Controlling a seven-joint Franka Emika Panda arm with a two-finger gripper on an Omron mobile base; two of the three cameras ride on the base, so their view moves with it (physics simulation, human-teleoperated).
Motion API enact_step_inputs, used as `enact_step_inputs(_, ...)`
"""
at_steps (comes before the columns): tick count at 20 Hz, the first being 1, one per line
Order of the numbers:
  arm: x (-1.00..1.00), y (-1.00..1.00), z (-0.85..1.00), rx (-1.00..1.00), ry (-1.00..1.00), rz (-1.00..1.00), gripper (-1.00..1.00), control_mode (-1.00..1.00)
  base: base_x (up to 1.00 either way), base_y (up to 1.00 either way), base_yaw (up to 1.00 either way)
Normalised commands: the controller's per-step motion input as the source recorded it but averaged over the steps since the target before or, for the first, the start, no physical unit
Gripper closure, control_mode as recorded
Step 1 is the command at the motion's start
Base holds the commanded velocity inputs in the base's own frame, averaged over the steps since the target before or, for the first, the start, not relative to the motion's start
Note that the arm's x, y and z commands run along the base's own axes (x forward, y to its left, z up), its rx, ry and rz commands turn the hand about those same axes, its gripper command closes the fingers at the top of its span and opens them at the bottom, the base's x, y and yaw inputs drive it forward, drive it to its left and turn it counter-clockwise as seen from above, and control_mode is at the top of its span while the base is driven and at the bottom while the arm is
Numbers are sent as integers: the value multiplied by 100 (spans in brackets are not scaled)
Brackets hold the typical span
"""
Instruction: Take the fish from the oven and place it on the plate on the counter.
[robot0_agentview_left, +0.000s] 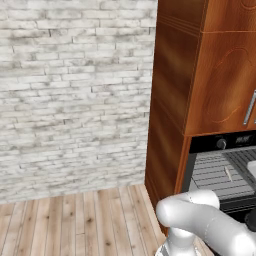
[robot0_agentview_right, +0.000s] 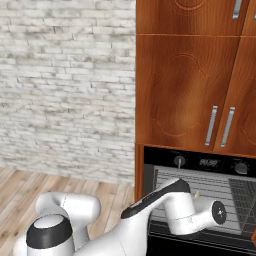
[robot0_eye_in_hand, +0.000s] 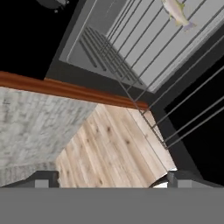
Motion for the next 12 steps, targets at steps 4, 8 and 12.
enact_step_inputs(4,31,-16,0,-12,-2,8,-100,-100,0,0,0)
enact_step_inputs(8,50,0,0,-17,-2,27,-100,-100,0,0,0)
enact_step_inputs(12,31,0,-7,-23,0,36,-100,-100,0,0,0)
